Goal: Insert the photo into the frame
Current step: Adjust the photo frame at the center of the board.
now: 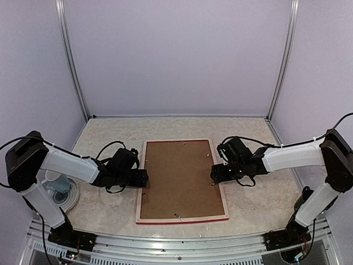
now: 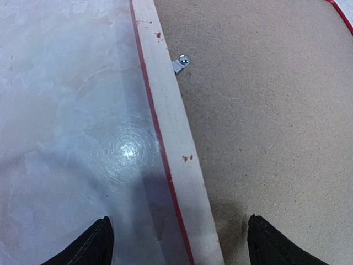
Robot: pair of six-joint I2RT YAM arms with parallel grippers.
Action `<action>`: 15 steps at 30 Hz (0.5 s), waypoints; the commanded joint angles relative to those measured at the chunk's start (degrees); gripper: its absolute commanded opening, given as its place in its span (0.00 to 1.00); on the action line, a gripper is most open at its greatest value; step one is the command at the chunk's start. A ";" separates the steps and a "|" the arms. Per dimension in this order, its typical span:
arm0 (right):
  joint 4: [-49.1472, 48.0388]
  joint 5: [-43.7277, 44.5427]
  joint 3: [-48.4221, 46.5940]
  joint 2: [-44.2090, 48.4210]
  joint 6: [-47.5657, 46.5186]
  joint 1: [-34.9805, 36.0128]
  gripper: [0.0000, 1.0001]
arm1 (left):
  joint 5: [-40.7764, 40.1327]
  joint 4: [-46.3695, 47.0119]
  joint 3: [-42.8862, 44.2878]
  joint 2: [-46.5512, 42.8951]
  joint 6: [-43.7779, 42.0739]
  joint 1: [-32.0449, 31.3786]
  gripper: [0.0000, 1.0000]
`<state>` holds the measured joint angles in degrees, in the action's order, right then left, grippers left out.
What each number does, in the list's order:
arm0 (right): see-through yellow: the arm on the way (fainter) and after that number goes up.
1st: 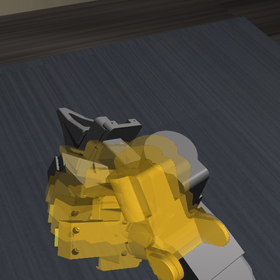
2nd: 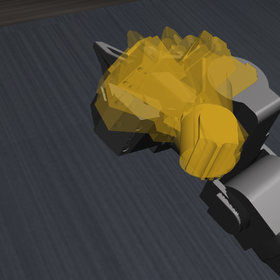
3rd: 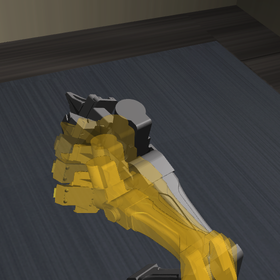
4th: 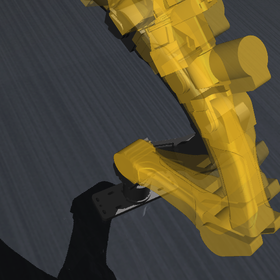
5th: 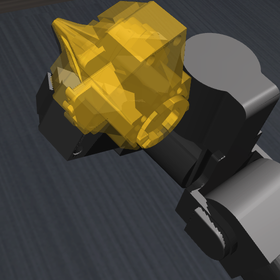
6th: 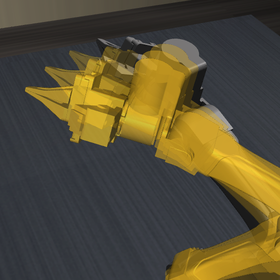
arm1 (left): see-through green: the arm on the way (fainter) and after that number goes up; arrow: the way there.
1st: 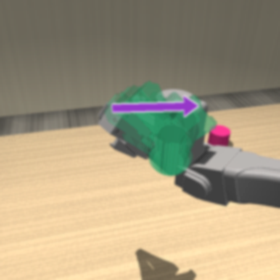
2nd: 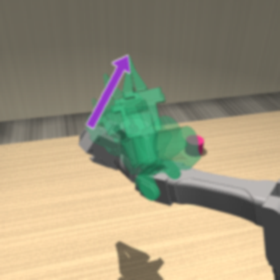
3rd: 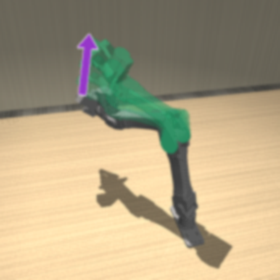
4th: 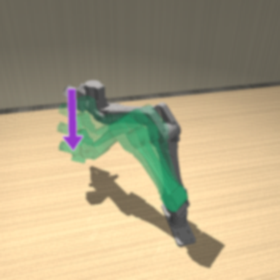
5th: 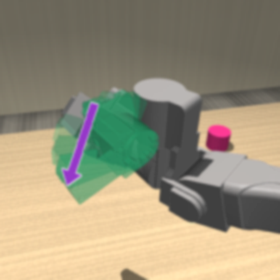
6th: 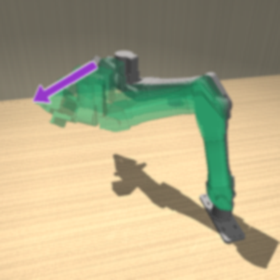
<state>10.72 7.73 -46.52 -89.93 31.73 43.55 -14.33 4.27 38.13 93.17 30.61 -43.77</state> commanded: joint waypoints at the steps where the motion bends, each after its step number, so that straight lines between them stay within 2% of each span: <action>1: 1.95 4.23 -3.48 -2.80 1.66 0.65 0.74 | 2.53 2.92 -0.18 0.67 -0.76 0.19 0.83; 9: 4.91 5.00 -6.33 -8.47 3.43 3.04 0.74 | 4.53 3.52 0.13 2.30 -0.55 0.17 0.82; 15: 7.36 6.72 -6.14 -8.55 4.57 5.26 0.73 | 6.37 4.25 0.51 3.94 -0.57 0.18 0.79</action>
<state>14.46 12.67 -52.25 -98.17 34.85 47.33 -11.35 8.27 38.30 94.83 30.35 -43.77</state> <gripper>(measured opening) 0.738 0.798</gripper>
